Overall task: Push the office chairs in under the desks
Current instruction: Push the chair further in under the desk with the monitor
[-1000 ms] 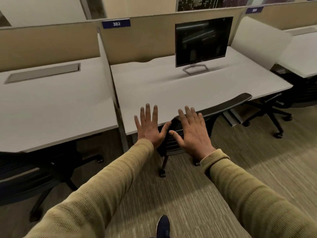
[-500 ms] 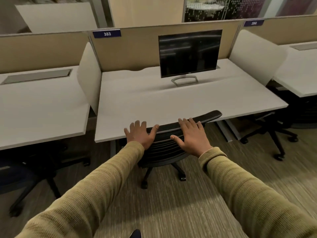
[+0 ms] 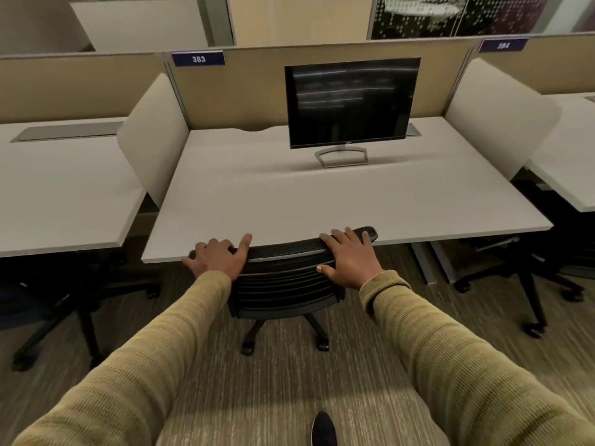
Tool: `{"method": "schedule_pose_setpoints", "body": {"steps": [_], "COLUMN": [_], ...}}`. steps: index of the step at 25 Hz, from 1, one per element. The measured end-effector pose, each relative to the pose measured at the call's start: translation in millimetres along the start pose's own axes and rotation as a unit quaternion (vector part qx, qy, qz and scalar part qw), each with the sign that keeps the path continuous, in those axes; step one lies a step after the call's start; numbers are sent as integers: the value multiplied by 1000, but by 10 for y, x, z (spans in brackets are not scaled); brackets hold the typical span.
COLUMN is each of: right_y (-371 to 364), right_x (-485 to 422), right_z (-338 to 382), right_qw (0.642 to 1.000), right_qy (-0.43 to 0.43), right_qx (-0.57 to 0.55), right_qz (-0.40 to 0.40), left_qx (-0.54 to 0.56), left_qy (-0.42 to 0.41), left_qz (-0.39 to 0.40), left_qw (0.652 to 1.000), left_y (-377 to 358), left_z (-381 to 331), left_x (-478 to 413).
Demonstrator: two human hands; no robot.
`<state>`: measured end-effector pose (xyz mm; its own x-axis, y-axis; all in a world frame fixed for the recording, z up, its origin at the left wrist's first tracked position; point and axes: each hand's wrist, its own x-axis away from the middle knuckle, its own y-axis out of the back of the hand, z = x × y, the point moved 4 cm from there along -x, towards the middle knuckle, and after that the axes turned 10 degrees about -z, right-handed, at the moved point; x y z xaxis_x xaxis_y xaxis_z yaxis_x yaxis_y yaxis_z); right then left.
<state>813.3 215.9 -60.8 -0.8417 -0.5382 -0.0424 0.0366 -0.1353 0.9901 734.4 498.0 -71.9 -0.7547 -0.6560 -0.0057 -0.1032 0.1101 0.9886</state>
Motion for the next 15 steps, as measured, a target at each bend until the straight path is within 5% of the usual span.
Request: {"method": "schedule_pose_setpoints", "body": {"steps": [6, 15], "right_y": [-53, -29], "right_x": [-163, 215], "right_z": [-506, -831], "right_qw": [999, 998], "right_qy": [0, 36], "right_qx": [-13, 26], "right_qz": [-39, -44], "left_qx": [31, 30], "left_qy": [54, 63], "left_qz": [-113, -119], "left_qw": [992, 990], "left_y": [-100, -197], "left_z": [-106, -360], "left_x": [41, 765]}}
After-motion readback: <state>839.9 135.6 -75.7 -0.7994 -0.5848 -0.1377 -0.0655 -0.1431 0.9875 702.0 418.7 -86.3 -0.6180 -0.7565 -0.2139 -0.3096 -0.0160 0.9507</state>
